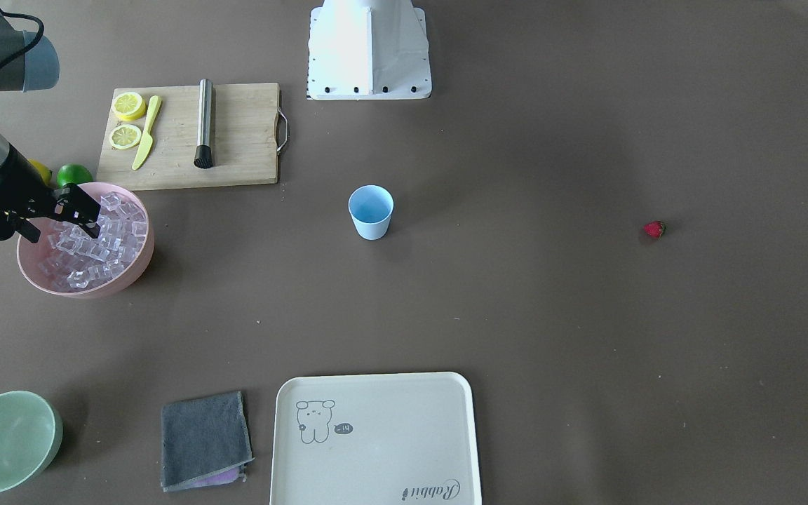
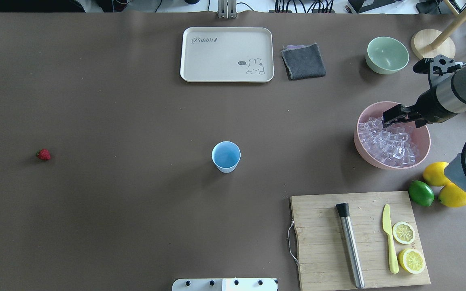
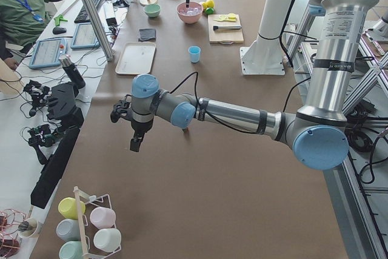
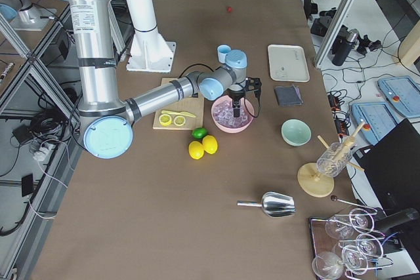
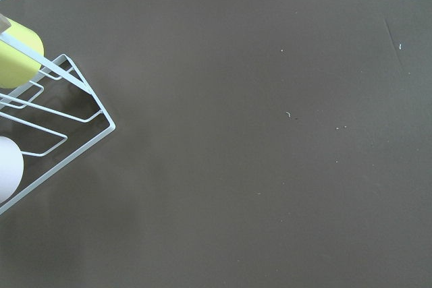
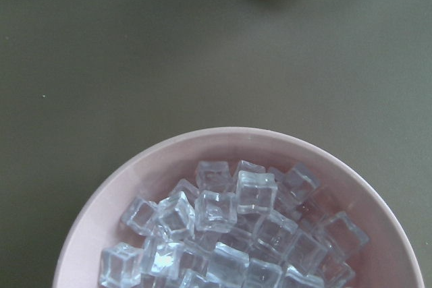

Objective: Put ice and strawberries in cup
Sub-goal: 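Move the right gripper over the pink bowl of ice cubes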

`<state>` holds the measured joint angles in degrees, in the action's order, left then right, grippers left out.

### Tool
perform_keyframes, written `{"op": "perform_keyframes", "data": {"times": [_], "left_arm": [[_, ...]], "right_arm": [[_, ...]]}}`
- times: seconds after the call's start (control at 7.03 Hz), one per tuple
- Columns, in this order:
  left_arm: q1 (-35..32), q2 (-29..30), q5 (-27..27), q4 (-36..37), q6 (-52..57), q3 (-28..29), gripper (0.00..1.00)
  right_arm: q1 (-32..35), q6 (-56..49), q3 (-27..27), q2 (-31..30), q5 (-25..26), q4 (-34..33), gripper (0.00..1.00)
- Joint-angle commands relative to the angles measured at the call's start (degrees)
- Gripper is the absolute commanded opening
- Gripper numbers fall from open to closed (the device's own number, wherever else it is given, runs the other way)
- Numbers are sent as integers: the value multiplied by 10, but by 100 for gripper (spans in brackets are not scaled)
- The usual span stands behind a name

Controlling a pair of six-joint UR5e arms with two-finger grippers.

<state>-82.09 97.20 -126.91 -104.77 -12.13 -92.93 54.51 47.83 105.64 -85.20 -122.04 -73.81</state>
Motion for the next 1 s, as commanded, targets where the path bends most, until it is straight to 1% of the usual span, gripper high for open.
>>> {"op": "perform_keyframes", "data": {"times": [0.0, 0.57, 0.71, 0.85], "left_arm": [[1, 0, 0, 0, 0, 1, 98], [3, 1, 0, -1, 1, 5, 98], [3, 4, 0, -1, 1, 9, 98], [3, 8, 1, -1, 1, 12, 98]], "right_arm": [[-13, 1, -11, 0, 15, 1, 100], [-16, 0, -29, 4, 20, 1, 100], [-16, 0, -28, 4, 23, 1, 96], [-17, 0, -29, 2, 33, 1, 78]]}}
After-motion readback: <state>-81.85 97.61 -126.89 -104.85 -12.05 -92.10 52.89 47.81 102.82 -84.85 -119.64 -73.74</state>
